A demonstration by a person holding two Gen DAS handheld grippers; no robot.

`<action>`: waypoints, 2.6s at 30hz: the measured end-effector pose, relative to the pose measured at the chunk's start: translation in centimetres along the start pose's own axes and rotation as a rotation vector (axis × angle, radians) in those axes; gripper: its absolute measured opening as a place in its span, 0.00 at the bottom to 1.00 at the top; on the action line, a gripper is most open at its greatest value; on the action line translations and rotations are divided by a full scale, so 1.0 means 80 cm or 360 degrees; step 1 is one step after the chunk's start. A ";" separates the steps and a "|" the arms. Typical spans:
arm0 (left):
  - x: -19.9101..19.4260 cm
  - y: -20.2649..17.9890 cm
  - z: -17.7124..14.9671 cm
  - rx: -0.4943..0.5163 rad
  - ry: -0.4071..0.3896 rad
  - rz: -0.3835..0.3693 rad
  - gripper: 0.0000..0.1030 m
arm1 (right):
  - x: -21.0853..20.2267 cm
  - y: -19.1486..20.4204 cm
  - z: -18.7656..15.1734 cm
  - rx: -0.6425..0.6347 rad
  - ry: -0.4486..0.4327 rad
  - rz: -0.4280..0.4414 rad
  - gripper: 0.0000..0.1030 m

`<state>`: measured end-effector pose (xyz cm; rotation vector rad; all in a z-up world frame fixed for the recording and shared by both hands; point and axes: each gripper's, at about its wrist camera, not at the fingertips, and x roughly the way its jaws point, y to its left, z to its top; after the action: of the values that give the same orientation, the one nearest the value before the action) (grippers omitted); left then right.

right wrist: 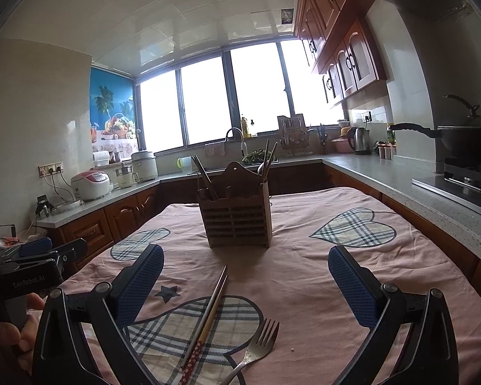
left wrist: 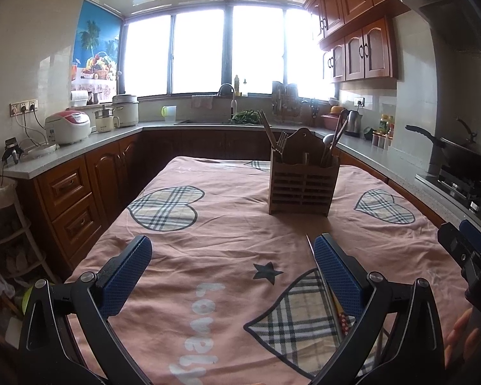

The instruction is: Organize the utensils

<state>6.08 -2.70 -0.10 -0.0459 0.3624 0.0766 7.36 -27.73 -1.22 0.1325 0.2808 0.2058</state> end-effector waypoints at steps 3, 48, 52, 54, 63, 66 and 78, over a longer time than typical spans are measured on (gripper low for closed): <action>0.000 0.001 0.000 -0.0003 0.0000 -0.0002 1.00 | 0.001 0.000 0.000 0.0002 0.0004 0.0006 1.00; -0.002 0.003 0.003 0.0000 0.0001 0.0002 1.00 | 0.001 0.007 0.004 -0.0011 -0.0003 0.0028 1.00; -0.002 0.002 0.004 0.0004 0.0000 0.0003 1.00 | 0.001 0.008 0.005 -0.0014 -0.0006 0.0030 1.00; -0.003 0.002 0.005 0.0007 -0.0001 0.0001 1.00 | 0.000 0.010 0.007 -0.0017 -0.0009 0.0035 1.00; -0.003 0.001 0.005 0.0008 -0.0011 -0.0002 1.00 | -0.004 0.012 0.012 -0.0017 -0.0023 0.0047 1.00; -0.004 0.000 0.005 0.0010 -0.0015 -0.0002 1.00 | -0.005 0.012 0.013 -0.0018 -0.0025 0.0049 1.00; -0.004 -0.002 0.005 0.0021 -0.0020 -0.0006 1.00 | -0.005 0.014 0.013 -0.0023 -0.0024 0.0061 1.00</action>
<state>5.92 -2.85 0.36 -0.0328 0.3503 0.0704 7.12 -26.80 0.08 0.1253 0.2619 0.2450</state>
